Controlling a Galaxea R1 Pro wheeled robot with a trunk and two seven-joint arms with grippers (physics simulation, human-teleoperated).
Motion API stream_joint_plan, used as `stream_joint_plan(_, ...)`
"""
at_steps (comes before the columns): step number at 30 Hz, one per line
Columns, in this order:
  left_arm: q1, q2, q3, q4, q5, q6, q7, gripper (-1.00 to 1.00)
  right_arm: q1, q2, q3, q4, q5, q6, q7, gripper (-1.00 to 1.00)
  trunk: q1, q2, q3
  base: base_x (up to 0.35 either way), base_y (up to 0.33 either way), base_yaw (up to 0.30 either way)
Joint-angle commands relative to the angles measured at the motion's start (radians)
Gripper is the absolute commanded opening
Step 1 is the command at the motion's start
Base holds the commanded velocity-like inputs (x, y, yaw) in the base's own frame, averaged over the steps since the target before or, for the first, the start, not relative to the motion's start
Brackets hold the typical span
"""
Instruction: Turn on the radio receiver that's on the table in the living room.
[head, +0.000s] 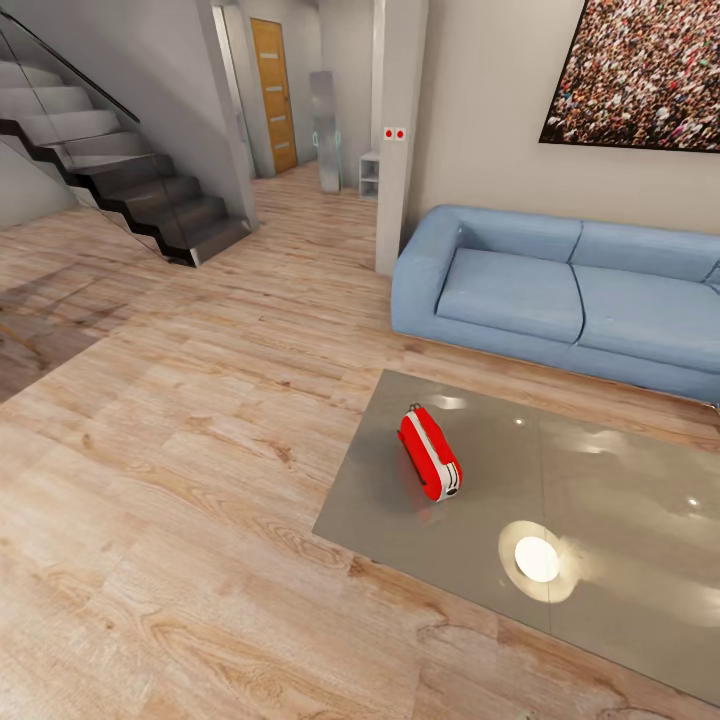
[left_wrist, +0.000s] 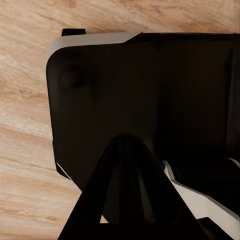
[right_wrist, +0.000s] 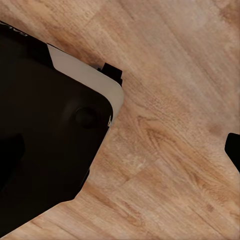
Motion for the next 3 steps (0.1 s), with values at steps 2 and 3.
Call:
stream_joint_plan(2, 0.000, 0.000, 0.000, 0.000, 0.000, 0.000, 0.000, -1.00, 0.000, 0.000, 0.000, 0.000, 0.000, 0.000, 0.000, 1.00, 0.000, 0.000, 0.000, 0.000, 0.000, 0.000)
stream_joint_plan(3, 0.000, 0.000, 0.000, 0.000, 0.000, 0.000, 0.000, -1.00, 0.000, 0.000, 0.000, 0.000, 0.000, 0.000, 0.000, 1.00, 0.000, 0.000, 0.000, 0.000, 0.000, 0.000)
